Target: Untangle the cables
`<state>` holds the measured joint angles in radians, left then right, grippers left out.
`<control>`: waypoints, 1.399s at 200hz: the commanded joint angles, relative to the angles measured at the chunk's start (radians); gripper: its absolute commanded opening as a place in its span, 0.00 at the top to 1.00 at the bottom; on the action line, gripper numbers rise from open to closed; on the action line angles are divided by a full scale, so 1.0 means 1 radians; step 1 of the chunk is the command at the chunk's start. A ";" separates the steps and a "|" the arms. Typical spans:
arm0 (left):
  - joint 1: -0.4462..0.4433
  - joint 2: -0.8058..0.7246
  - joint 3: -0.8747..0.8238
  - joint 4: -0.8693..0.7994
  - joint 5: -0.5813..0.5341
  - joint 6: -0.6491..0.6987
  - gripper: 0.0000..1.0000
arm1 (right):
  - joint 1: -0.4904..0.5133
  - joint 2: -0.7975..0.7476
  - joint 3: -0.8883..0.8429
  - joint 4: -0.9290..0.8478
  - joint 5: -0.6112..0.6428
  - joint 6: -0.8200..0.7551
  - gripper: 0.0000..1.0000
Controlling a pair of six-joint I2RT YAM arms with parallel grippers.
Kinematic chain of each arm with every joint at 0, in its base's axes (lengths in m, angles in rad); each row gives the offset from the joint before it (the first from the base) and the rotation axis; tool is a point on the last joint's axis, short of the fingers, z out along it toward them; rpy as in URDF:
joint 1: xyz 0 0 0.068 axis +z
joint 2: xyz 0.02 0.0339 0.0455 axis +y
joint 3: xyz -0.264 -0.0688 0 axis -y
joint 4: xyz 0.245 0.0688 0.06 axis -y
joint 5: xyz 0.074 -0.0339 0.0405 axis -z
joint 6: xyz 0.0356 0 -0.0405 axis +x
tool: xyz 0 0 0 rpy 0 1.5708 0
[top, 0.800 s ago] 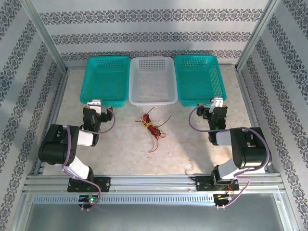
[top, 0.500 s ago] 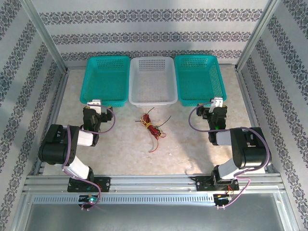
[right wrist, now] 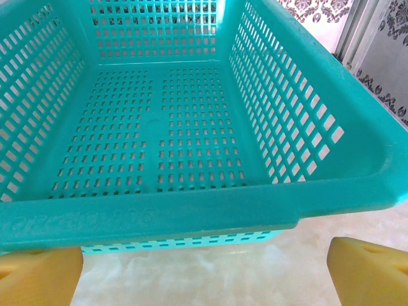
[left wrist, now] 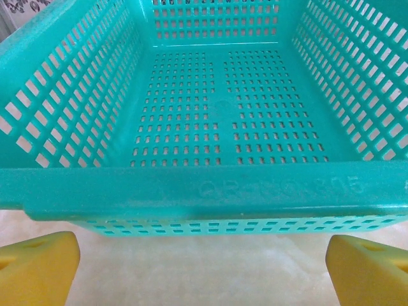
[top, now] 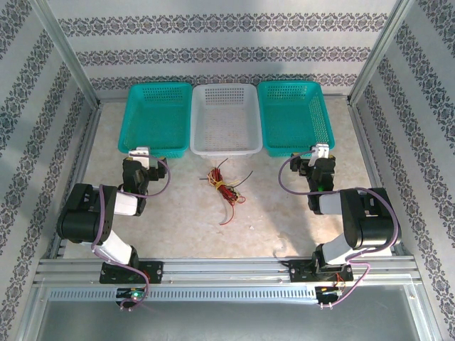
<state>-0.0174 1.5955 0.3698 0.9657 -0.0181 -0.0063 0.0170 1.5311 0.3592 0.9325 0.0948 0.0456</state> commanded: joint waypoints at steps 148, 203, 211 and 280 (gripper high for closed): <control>-0.211 -0.668 0.295 -1.308 -0.265 -0.376 0.01 | 0.194 -0.720 0.199 -1.217 0.466 0.308 0.02; -0.313 -0.692 0.470 -1.460 0.058 -0.649 0.02 | 0.650 -0.442 0.755 -1.823 0.629 0.611 0.02; -0.313 -0.688 0.483 -1.452 0.073 -0.661 0.04 | 0.750 -0.399 0.835 -1.836 0.698 0.615 0.02; -0.315 -0.585 0.453 -1.347 0.151 -0.749 0.10 | 0.931 -0.111 0.663 -1.377 0.145 0.600 0.02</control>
<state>-0.3260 0.9951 0.8440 -0.4110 0.0906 -0.6865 0.8402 1.3258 1.0489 -0.5110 0.4213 0.6224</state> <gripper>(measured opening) 0.907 0.985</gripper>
